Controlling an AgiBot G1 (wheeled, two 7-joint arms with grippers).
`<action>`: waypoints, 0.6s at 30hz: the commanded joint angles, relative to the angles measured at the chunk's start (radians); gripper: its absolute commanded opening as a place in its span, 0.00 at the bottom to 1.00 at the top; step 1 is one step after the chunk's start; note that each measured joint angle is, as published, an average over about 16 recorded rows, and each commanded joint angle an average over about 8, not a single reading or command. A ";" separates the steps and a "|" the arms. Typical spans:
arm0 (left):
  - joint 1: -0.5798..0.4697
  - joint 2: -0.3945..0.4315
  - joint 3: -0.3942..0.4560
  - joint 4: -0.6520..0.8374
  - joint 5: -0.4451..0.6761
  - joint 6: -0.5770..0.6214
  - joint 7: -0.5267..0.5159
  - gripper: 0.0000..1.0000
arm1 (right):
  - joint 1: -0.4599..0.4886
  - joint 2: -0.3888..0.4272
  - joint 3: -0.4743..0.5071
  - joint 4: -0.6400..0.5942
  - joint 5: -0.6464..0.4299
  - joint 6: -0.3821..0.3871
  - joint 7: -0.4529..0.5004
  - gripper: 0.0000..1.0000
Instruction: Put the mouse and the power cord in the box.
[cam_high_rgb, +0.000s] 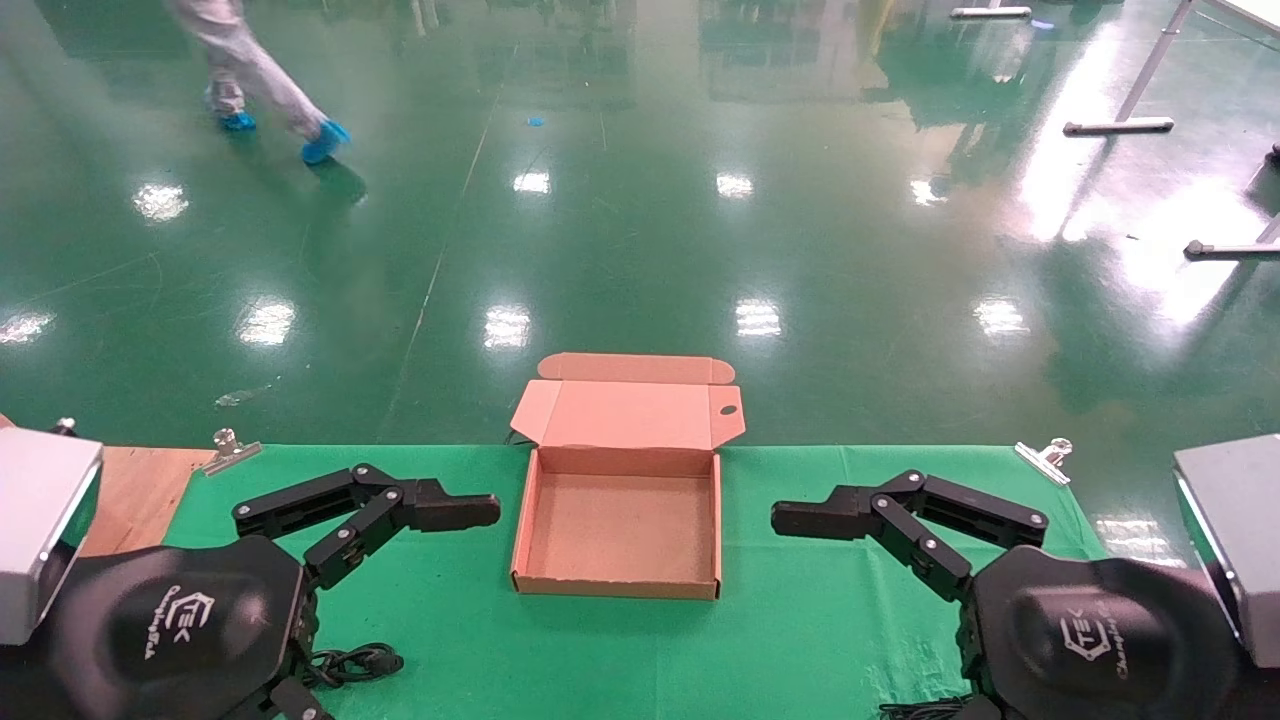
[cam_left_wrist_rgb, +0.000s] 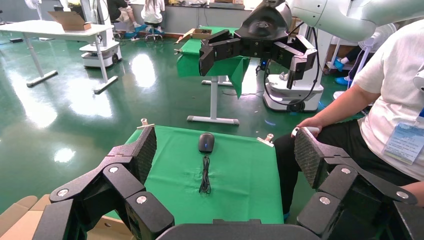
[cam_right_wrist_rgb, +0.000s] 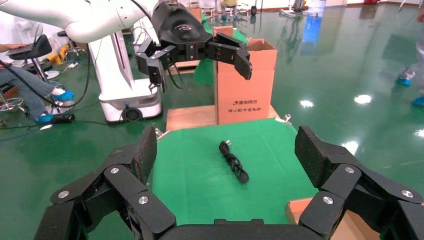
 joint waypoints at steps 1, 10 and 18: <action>0.000 0.000 0.000 0.000 0.000 0.000 0.000 1.00 | 0.000 0.000 0.000 0.000 0.000 0.000 0.000 1.00; 0.000 0.000 0.000 0.000 0.000 0.000 0.000 1.00 | 0.000 0.000 0.000 0.000 0.000 0.000 0.000 1.00; 0.000 0.000 0.000 0.000 0.000 0.000 0.000 1.00 | 0.000 0.000 0.000 0.000 0.000 0.000 0.000 1.00</action>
